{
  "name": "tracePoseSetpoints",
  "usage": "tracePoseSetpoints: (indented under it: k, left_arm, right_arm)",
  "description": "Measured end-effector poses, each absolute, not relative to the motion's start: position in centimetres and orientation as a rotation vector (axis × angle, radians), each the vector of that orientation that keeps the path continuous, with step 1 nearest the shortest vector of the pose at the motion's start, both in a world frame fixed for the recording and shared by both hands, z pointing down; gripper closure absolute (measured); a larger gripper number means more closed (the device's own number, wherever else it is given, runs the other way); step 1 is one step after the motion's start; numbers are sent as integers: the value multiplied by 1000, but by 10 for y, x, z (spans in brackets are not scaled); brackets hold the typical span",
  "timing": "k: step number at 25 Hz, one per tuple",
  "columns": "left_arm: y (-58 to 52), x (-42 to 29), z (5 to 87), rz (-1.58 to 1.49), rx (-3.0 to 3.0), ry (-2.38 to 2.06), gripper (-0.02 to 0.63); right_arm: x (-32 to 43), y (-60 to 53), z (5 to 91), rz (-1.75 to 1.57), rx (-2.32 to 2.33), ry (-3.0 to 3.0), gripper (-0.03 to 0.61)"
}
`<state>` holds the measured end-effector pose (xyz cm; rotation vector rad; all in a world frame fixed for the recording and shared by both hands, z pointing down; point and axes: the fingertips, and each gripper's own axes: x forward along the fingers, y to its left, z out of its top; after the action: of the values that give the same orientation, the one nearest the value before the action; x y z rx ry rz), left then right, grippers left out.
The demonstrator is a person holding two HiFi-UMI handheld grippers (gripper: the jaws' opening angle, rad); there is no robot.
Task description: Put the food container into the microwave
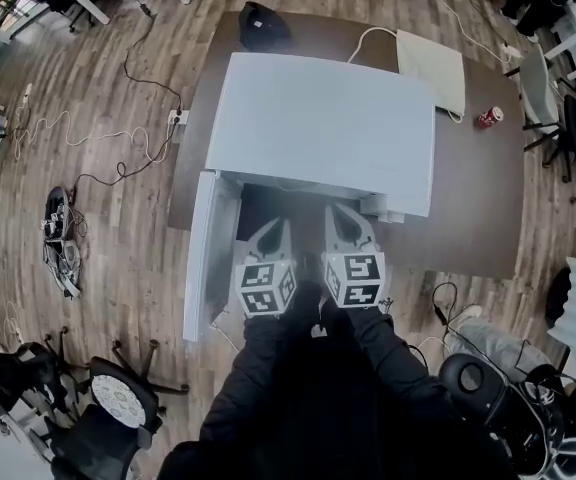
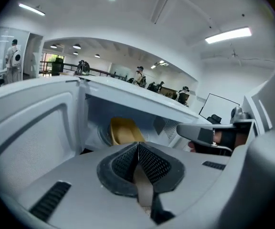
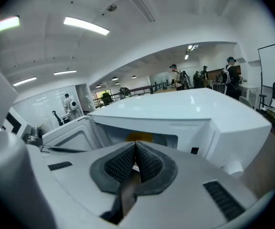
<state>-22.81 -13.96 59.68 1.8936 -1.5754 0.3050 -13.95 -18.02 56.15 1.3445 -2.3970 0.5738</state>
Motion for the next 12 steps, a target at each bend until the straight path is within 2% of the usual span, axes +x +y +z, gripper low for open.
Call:
tracePoseSetpoints:
  k: [12]
  left_arm:
    - [-125,-161,458,146,2076,-1713,580]
  right_arm:
    - [-81,-142,422,316,1311,-2631,555]
